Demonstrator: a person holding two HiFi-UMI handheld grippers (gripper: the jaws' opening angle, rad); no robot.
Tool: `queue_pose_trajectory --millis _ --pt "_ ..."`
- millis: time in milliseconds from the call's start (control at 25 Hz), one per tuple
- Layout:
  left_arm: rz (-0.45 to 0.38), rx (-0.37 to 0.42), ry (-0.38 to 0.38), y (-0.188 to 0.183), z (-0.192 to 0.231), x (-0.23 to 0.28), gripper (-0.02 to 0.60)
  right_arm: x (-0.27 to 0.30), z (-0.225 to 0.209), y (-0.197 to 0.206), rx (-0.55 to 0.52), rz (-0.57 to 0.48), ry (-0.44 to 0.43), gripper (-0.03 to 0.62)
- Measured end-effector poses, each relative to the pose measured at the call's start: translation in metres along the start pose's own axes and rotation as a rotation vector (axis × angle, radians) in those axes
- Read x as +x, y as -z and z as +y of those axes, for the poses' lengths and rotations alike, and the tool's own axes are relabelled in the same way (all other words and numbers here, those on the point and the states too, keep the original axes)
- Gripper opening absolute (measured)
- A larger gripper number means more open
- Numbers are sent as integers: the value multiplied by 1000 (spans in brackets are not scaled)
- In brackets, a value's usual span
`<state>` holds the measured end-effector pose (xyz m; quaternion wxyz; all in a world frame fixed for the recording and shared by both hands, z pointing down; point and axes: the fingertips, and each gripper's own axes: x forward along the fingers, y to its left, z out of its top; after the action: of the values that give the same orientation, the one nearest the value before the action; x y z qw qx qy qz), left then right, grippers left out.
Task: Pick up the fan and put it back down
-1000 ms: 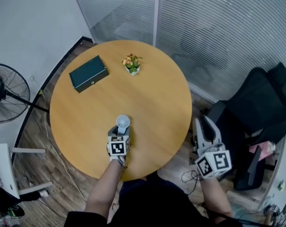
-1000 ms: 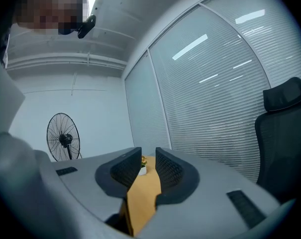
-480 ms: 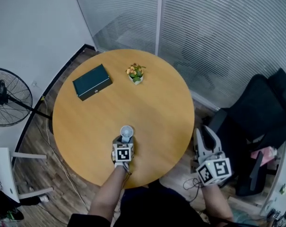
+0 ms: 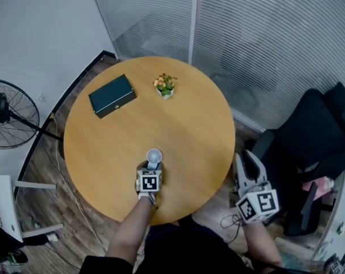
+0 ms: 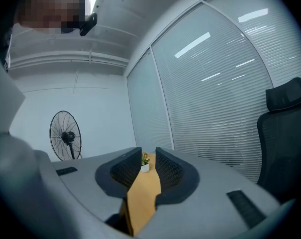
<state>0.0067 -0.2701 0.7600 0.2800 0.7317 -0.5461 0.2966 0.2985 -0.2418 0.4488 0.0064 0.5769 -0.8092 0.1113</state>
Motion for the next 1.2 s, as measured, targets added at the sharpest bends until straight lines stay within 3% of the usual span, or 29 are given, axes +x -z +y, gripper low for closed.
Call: queue_pose_trajectory --millis 160,320,600,800,920,1200 --pt "5 -6 31 2 -3 -5 249 -1 1 -3 3 -12 -5 92" --pt "-19 -89 49 3 2 -38 268 0 6 -9 8 -29 -21 91" --pt "-273 -210 36 -52 32 -147 267 1 22 -26 19 -75 -82 89" --pt "-466 -223 9 -98 49 -229 264 6 48 -42 24 -109 -146 85" --pt "-579 -232 -5 -118 53 -276 219 11 68 -53 33 -128 -187 80" --pt "-787 -173 -32 -153 57 -385 190 8 111 -85 23 -188 -252 63"
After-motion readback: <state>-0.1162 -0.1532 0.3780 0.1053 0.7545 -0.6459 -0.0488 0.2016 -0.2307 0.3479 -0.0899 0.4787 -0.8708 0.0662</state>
